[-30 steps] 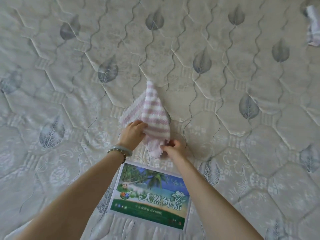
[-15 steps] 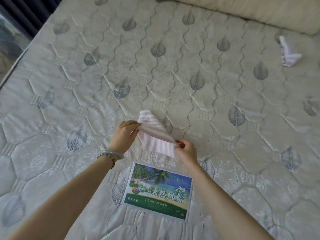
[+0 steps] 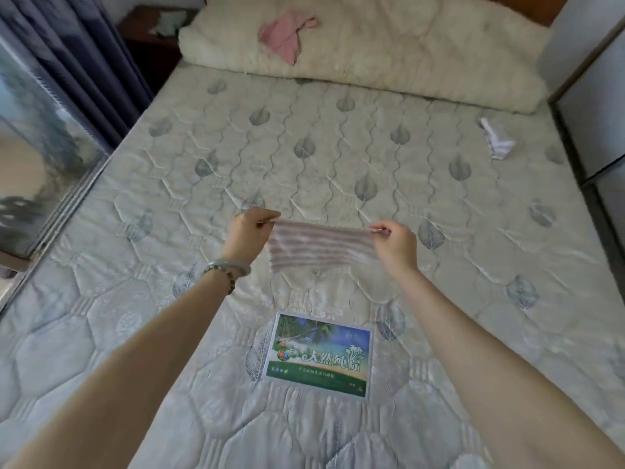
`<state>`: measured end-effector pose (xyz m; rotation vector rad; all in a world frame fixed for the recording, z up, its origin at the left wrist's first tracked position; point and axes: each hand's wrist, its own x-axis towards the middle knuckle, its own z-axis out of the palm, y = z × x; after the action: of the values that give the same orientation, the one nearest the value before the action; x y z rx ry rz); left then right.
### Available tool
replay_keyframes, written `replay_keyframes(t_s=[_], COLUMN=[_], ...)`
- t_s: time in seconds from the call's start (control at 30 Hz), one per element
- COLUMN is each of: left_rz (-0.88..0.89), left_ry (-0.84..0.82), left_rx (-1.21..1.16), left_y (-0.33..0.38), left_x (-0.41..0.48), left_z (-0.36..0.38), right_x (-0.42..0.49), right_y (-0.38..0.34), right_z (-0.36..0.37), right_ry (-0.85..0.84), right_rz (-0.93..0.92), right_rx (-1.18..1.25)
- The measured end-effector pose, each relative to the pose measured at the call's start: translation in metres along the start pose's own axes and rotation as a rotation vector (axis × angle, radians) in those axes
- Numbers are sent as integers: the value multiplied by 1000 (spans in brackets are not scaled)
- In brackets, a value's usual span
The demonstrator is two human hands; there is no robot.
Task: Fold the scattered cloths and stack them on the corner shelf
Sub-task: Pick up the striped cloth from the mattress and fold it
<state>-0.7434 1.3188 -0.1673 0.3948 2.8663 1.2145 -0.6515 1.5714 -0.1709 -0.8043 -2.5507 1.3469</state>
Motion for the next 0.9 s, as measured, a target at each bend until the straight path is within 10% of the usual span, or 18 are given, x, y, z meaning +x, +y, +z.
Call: replay_keyframes(t_s=[0.47,0.9], left_rz=[-138,-318], left_ry=[-239,-817], left_rx=[51,233], left_y=[-54,-131], left_x=[-141,-285], left_z=[51,99], right_x=[-111,-249], right_y=[100,245], right_z=[10,47], right_ry=[-95,-608], right_rz=[67,374], right_rx=[-65,-286])
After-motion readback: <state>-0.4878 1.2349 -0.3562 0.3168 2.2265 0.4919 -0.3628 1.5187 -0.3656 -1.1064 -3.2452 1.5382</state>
